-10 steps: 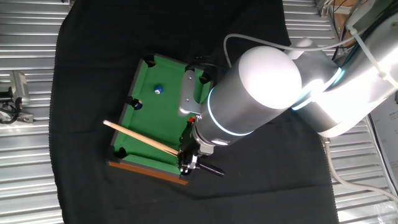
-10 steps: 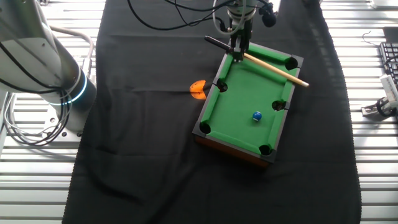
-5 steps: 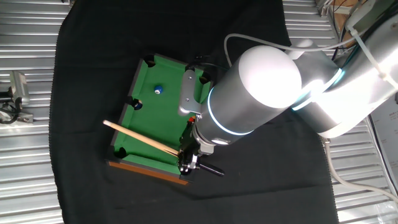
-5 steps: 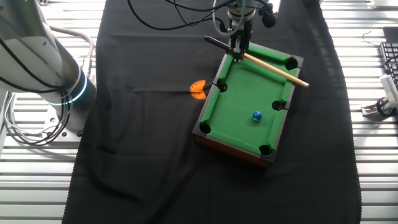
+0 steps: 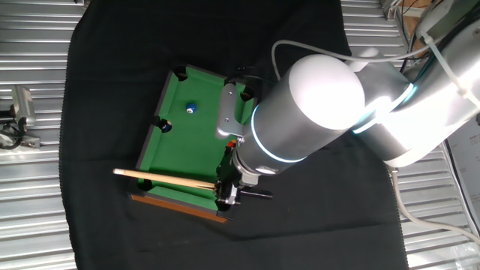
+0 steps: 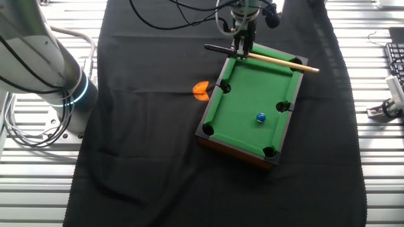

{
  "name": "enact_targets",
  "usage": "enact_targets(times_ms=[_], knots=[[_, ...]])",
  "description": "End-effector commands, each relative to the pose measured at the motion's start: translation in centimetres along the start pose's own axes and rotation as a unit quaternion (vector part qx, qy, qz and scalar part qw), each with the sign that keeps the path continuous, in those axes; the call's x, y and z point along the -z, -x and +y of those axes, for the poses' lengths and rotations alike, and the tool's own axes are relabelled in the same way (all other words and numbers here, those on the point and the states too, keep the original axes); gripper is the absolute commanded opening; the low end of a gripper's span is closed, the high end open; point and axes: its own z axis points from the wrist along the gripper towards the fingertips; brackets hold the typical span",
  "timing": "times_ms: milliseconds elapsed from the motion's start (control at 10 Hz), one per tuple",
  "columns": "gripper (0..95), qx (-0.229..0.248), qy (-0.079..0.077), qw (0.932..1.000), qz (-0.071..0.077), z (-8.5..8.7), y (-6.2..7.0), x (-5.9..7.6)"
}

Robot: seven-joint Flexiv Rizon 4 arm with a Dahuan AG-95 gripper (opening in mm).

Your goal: Hit the pool ball

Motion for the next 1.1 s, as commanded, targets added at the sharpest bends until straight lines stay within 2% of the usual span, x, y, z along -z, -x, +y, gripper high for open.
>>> enact_targets(times_ms=[100, 800, 1100], knots=[[0.0, 0.000, 0.000, 1.0000, -0.002, 0.0, 0.0, 0.0], [0.0, 0.001, -0.011, 0.9999, -0.005, 0.1, 0.0, 0.7], [0.0, 0.002, -0.015, 0.9999, -0.006, 0.3, -0.3, 1.7]])
